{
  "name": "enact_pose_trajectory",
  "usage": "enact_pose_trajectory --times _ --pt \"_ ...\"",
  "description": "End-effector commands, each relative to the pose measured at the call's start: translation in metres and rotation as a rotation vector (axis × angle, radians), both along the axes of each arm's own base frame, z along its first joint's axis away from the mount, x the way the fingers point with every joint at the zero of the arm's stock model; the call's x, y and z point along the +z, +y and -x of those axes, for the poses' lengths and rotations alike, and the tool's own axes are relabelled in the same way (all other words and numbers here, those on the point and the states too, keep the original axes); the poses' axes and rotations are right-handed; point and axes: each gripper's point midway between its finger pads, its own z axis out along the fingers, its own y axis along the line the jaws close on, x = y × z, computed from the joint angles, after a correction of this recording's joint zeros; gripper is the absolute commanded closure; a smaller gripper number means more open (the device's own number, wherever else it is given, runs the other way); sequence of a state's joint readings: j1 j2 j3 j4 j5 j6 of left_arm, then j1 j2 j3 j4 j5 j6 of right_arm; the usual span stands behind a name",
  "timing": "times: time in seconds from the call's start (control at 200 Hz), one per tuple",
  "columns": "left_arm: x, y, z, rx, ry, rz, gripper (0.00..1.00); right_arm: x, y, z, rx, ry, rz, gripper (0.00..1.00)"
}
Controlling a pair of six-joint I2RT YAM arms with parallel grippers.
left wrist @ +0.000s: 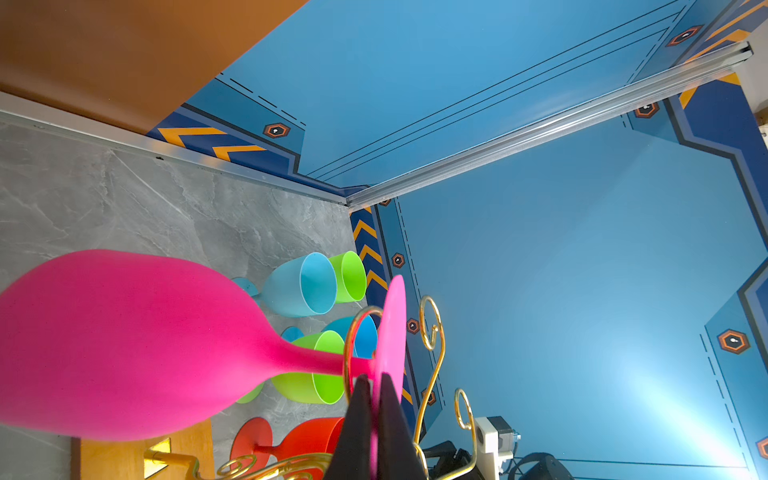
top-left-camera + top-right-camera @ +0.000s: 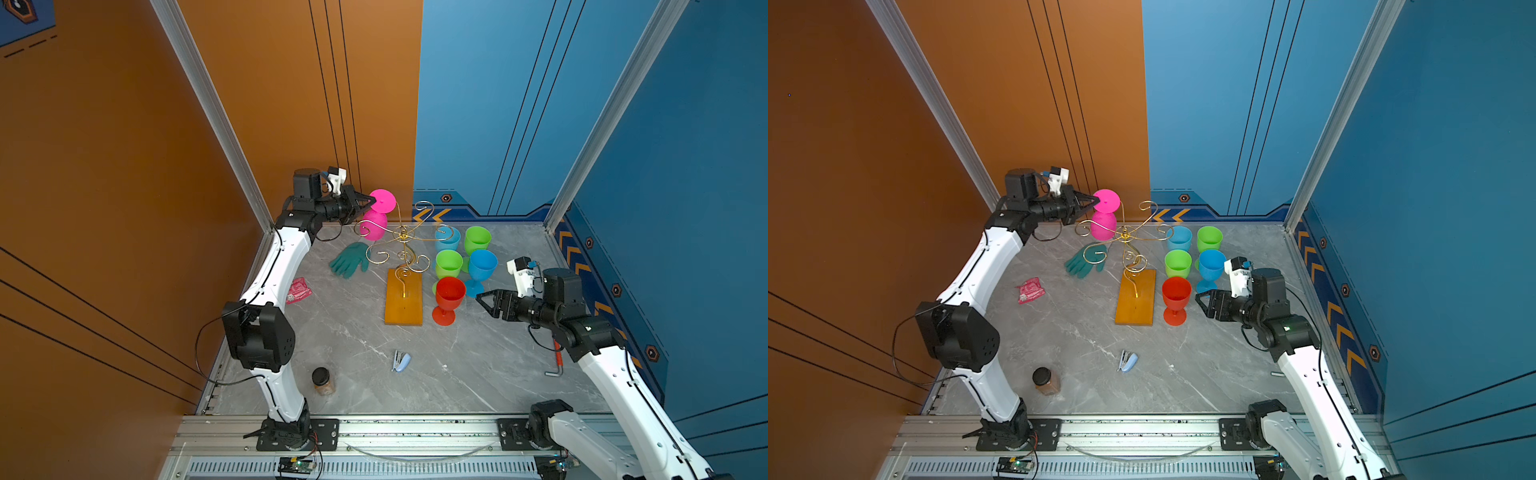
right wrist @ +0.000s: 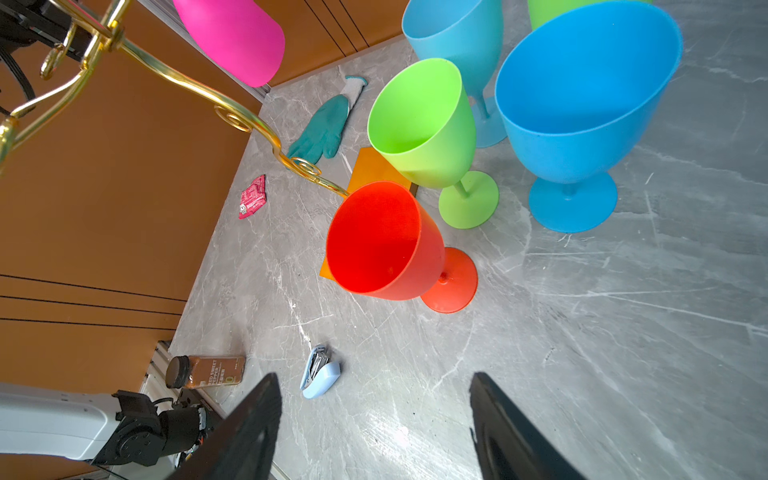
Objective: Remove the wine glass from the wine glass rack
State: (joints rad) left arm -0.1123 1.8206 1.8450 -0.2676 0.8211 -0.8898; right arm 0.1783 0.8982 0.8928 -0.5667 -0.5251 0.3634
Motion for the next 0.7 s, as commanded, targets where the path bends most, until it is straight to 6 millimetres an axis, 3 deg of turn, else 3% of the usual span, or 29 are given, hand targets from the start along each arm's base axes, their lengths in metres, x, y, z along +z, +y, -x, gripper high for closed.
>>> enact_pose_trajectory --times 0.0,0.295,0.691 --pt "0.024 -0.003 0.006 -0.016 -0.054 0.056 1.00 0.002 0.002 0.001 0.007 -0.009 -0.023 0.27" --pt "0.037 -0.008 0.007 -0.010 -0.091 0.076 1.00 0.001 0.001 0.002 0.004 -0.010 -0.025 0.27" --pt "0.034 -0.017 0.007 -0.013 -0.077 0.048 1.00 0.001 -0.001 0.005 0.001 -0.015 -0.031 0.27"
